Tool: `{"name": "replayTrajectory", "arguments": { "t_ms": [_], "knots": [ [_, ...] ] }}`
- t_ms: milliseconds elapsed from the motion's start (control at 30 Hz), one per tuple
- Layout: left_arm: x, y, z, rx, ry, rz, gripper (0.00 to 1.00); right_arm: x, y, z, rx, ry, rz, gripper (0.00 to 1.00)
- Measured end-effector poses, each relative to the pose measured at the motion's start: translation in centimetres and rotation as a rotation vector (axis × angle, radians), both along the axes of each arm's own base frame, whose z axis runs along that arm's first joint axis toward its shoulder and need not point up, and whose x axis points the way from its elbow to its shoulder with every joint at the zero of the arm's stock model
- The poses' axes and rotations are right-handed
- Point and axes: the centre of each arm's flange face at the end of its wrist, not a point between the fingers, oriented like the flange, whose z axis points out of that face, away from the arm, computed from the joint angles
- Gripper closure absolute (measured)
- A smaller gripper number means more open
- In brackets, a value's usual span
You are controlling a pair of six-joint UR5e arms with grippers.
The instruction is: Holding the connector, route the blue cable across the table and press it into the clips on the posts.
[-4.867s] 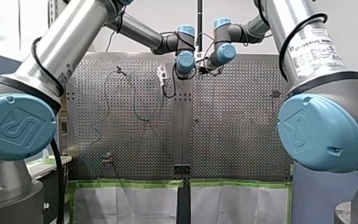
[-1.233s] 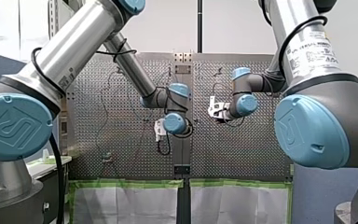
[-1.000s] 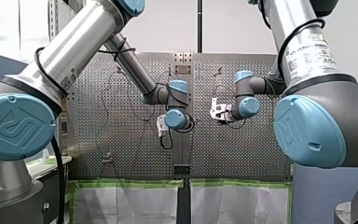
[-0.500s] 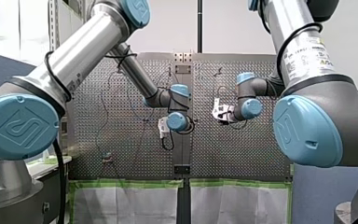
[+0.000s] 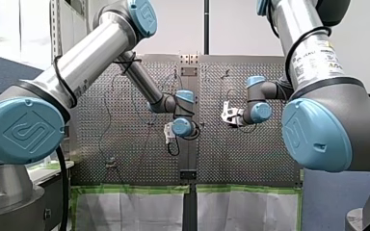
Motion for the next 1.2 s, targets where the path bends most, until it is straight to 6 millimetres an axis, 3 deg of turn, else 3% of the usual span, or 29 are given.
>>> {"name": "replayTrajectory", "arguments": {
  "t_ms": [367,733,800,833,900,933,1000,1033,1100,1200],
  "knots": [
    [3.1,0.2,2.8,-0.013,-0.027,0.024,1.00,-0.6,-1.4,-0.3,-0.003,-0.004,-0.006,1.00],
    [3.9,1.0,3.1,0.001,-0.024,0.039,1.00,-1.5,-3.1,0.7,-0.026,-0.012,-0.023,1.00],
    [3.8,1.0,3.0,0.007,-0.019,0.038,0.77,-1.6,-3.3,0.8,-0.029,-0.013,-0.026,1.00],
    [3.7,0.9,3.0,0.013,-0.015,0.037,0.77,-1.8,-3.5,0.9,-0.030,-0.014,-0.029,1.00],
    [3.4,0.8,2.9,0.027,-0.006,0.038,0.50,-2.0,-3.7,0.9,-0.030,-0.014,-0.033,1.00],
    [3.2,0.7,2.8,0.037,0.001,0.039,0.50,-2.2,-3.8,0.9,-0.031,-0.014,-0.036,1.00],
    [2.9,0.6,2.7,0.053,0.012,0.045,0.24,-2.4,-3.9,0.9,-0.031,-0.014,-0.039,1.00],
    [2.6,0.6,2.6,0.064,0.021,0.050,0.24,-2.5,-4.0,0.9,-0.031,-0.014,-0.041,1.00],
    [2.2,0.4,2.6,0.079,0.031,0.057,0.02,-2.6,-4.1,0.9,-0.031,-0.014,-0.044,1.00],
    [1.5,0.2,2.4,0.107,0.049,0.069,0.00,-2.9,-4.2,1.0,-0.031,-0.013,-0.048,1.00]
  ]
}}
